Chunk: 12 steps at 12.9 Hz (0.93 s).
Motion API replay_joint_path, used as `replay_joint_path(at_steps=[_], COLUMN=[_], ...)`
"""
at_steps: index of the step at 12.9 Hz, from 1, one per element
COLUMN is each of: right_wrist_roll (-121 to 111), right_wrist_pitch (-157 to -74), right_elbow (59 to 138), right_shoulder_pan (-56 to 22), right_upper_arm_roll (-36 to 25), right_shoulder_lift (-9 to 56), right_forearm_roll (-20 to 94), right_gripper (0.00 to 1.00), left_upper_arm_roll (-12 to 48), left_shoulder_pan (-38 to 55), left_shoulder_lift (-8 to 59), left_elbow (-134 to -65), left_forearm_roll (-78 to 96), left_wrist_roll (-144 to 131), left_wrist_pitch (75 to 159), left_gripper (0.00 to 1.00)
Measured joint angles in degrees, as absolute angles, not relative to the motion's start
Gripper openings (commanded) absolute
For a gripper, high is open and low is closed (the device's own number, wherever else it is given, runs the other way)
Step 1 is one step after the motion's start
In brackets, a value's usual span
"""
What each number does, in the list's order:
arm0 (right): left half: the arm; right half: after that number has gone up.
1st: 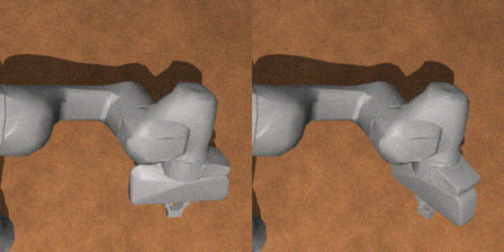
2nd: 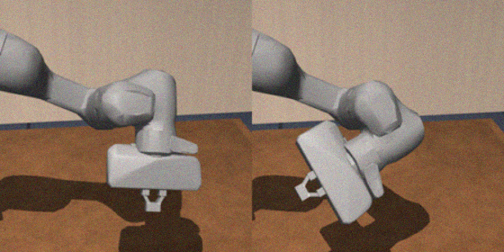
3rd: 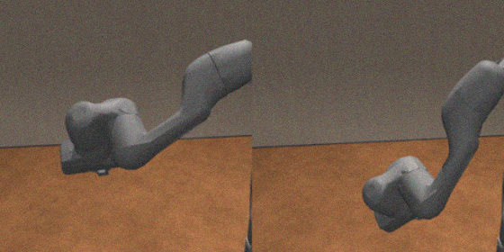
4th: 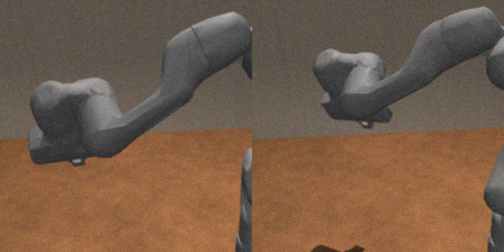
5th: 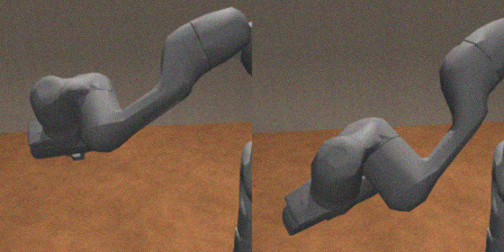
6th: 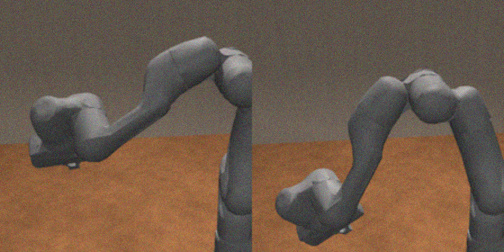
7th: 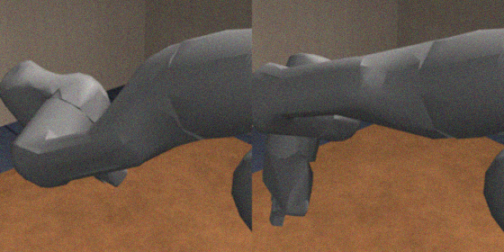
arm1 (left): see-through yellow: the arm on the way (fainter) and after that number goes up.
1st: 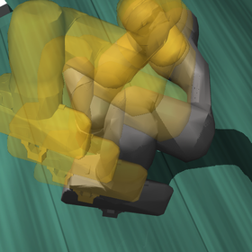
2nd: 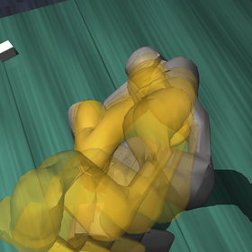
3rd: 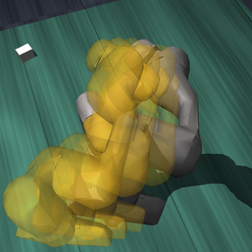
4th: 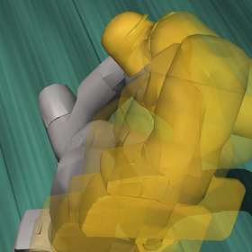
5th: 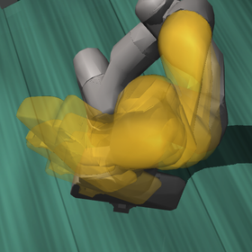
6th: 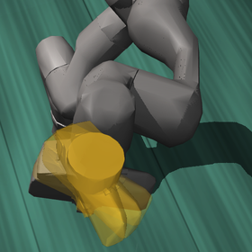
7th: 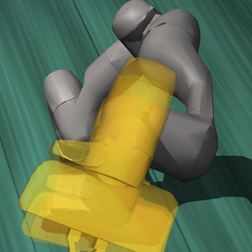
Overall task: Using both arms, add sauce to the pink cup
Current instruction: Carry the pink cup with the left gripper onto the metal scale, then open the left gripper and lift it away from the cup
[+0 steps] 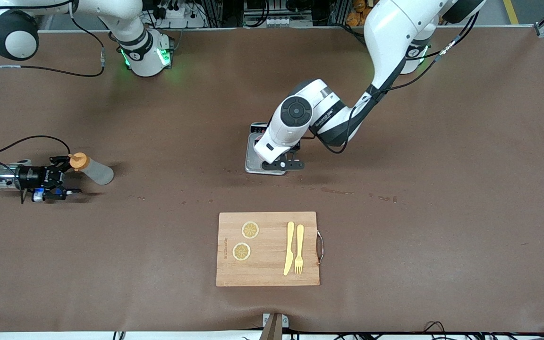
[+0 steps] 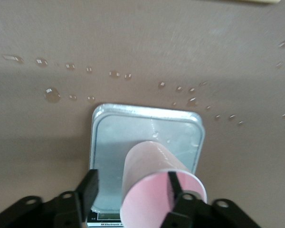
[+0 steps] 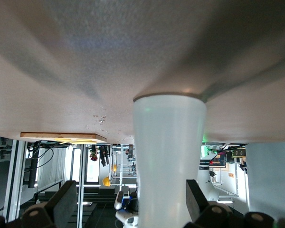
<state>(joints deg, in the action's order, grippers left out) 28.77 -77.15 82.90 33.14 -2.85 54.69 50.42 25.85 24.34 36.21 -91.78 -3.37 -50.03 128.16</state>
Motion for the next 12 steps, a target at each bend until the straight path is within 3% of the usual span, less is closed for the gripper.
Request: replay_joint_path(at_steps=[11,12], right_wrist_roll=[27.47,27.30], right_wrist_pitch=[-75.95,-75.74], right_elbow=[87.53,88.16], right_shoulder_pan=[31.30,31.07], right_upper_arm_roll=[-2.67,-2.59], right_shoulder_lift=[54.71,54.71], right_forearm_roll=[50.92,50.95], right_gripper=[1.00,0.74], left_upper_arm_roll=[25.43,25.40], left_shoulder_pan=[12.38,10.89], left_shoulder_lift=[20.29,19.30], left_elbow=[-91.59,-91.61], left_forearm_roll=[-4.60,-4.60], left_wrist_roll=[-38.48,-36.15], left_wrist_pitch=[111.88,109.99], left_gripper=[1.00,1.00])
